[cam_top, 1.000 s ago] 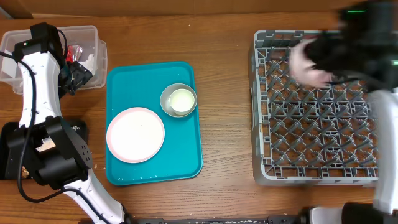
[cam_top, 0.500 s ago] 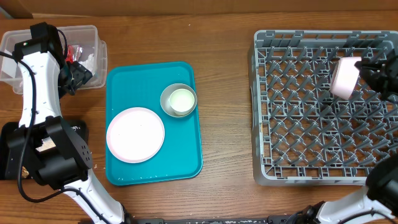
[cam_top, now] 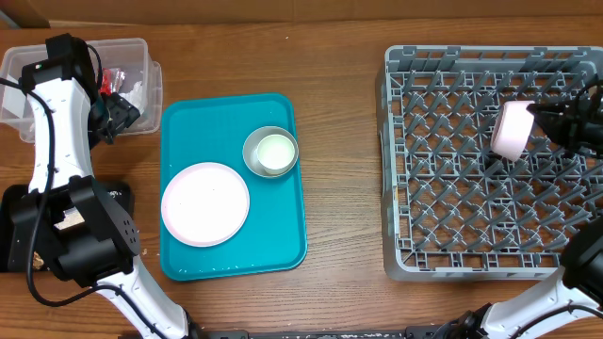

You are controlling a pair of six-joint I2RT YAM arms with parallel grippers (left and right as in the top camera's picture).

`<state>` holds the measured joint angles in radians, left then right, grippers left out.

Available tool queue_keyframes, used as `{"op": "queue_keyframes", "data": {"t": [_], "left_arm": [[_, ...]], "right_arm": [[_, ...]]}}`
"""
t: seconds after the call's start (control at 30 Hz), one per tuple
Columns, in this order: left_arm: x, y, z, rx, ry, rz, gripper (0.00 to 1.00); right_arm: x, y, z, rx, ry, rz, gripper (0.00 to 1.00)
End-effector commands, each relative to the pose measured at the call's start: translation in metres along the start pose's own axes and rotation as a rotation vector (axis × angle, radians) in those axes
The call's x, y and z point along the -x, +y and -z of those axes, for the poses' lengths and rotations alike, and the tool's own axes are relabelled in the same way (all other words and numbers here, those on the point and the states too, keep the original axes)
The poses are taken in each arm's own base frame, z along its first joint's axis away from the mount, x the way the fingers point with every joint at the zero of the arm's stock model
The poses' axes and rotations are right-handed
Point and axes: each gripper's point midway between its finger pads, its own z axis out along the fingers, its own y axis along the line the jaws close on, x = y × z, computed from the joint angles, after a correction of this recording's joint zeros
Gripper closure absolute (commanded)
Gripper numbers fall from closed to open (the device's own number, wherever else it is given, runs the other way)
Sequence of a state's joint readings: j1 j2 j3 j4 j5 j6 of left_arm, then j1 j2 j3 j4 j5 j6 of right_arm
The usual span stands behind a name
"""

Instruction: Sort waste into correct bins and load items into the dishwasher

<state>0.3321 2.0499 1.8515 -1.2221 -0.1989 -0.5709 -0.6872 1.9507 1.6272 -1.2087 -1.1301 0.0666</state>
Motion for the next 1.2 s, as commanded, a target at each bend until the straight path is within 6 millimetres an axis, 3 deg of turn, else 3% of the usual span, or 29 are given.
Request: {"op": "queue_keyframes", "data": {"t": [0.0, 0.23, 0.33, 0.43, 0.6, 0.7, 0.87, 0.93, 0.97, 1.03, 1.1, 1.17], "left_arm": [[0.001, 0.003, -0.001, 0.008, -0.001, 0.016, 0.0], [0.001, 0.003, -0.001, 0.008, -0.001, 0.016, 0.0], [0.001, 0.003, -0.001, 0.008, -0.001, 0.016, 0.0], [0.001, 0.003, -0.001, 0.008, -0.001, 0.016, 0.0], [0.001, 0.003, -0.001, 0.008, -0.001, 0.016, 0.0], [0.001, 0.003, -0.001, 0.008, -0.001, 0.016, 0.0], [0.001, 0.003, -0.001, 0.008, -0.001, 0.016, 0.0], [0.001, 0.003, -0.001, 0.008, -0.001, 0.016, 0.0], [0.001, 0.003, -0.001, 0.008, -0.001, 0.016, 0.0], [0.001, 0.003, -0.001, 0.008, -0.001, 0.016, 0.0], [0.001, 0.003, -0.001, 0.008, -0.001, 0.016, 0.0], [0.001, 0.003, -0.001, 0.008, -0.001, 0.016, 0.0]], "right_arm": [[0.008, -0.008, 0.008, -0.037, -0.036, -0.008, 0.96], [0.016, -0.02, 0.012, -0.096, -0.071, -0.05, 0.96], [0.021, -0.037, 0.018, -0.194, -0.108, -0.126, 0.96], [0.029, -0.059, 0.036, -0.331, -0.175, -0.19, 0.96], [0.033, -0.069, 0.069, -0.457, -0.237, -0.237, 0.96], [0.034, -0.062, 0.088, -0.484, -0.282, -0.294, 0.96], [0.036, -0.018, 0.124, -0.521, -0.411, -0.278, 0.94], [0.034, 0.002, 0.146, -0.59, -0.501, -0.262, 0.83], [0.034, 0.012, 0.153, -0.614, -0.531, -0.237, 0.69], [0.029, 0.033, 0.167, -0.664, -0.588, -0.188, 0.3], [0.024, 0.046, 0.171, -0.679, -0.617, -0.182, 0.19], [0.02, 0.06, 0.168, -0.67, -0.622, -0.154, 0.18]]}}
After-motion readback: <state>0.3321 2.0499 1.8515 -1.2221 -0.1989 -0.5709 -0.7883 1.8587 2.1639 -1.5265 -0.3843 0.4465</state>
